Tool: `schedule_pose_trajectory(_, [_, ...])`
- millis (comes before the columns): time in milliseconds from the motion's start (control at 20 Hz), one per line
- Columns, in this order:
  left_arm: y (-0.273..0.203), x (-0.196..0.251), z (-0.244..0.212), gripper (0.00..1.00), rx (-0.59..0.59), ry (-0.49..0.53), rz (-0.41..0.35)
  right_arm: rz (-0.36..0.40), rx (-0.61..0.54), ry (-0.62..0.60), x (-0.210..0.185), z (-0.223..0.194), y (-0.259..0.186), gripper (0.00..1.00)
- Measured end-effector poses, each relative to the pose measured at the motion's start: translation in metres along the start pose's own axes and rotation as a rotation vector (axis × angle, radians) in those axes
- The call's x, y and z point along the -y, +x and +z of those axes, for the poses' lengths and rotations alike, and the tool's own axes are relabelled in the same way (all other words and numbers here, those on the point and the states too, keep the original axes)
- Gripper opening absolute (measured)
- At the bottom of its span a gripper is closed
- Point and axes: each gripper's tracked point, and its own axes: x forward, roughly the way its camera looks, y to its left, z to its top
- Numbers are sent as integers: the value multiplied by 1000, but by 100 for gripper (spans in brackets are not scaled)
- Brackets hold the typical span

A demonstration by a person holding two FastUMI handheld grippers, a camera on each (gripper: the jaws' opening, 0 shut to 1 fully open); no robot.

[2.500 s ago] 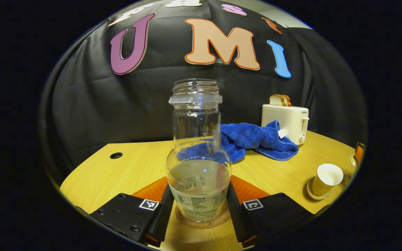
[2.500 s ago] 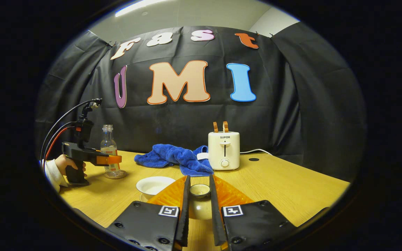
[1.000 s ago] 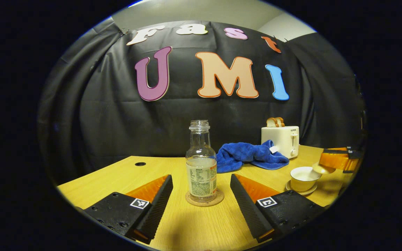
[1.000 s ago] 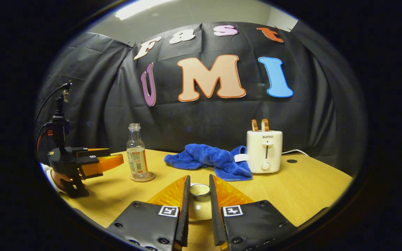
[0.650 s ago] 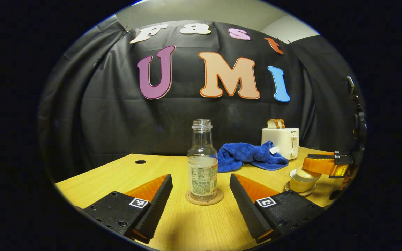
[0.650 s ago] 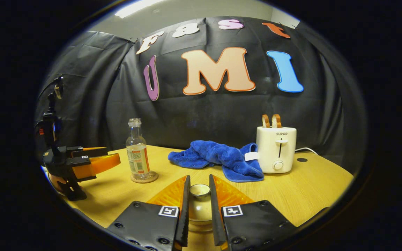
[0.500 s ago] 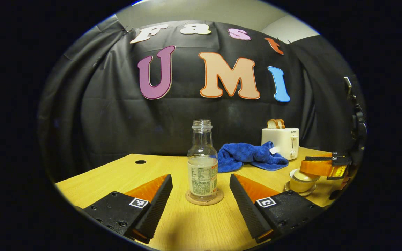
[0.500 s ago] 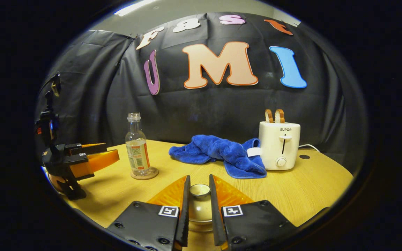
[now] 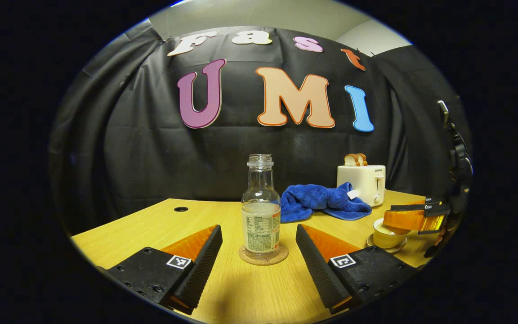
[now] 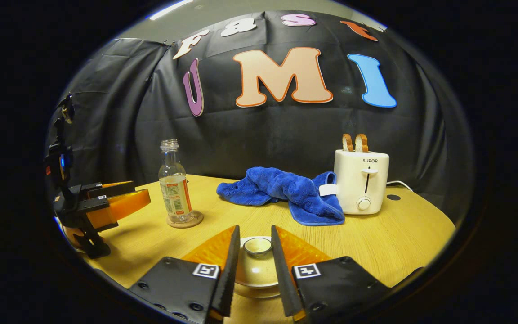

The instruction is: Open the teacup lid with one hand, grasp the water bottle and pour water into the teacup with the other hand; after pouring, place the water bottle on the coaster and then close the teacup lid.

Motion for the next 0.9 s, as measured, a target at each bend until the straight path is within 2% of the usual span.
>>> schedule_pose_trajectory(250, [0, 0, 0, 96, 0, 0, -1, 1, 39, -1, 0, 6, -4, 77])
schedule_pose_trajectory(400, [-1, 0, 1, 96, 0, 0, -1, -14, 67, 4, 3, 10, -8, 83])
schedule_pose_trajectory(450, [-1, 0, 1, 96, 0, 0, -1, -20, 87, 8, 5, 14, -12, 91])
schedule_pose_trajectory(550, [-1, 0, 1, 96, 0, 0, -1, -47, 153, 16, 9, 24, -19, 84])
schedule_pose_trajectory(600, [-1, 0, 1, 96, 0, 0, -2, -69, 184, 2, 13, 28, -23, 89])
schedule_pose_trajectory(700, [-3, 1, -3, 96, -1, 0, -2, -77, 173, 6, 15, 23, -25, 84])
schedule_pose_trajectory(750, [-2, 1, -3, 96, 0, 0, -2, -90, 171, 9, 18, 23, -29, 89])
schedule_pose_trajectory(900, [-3, 0, -2, 96, 0, 0, 4, -186, 178, 12, 47, 23, -42, 88])
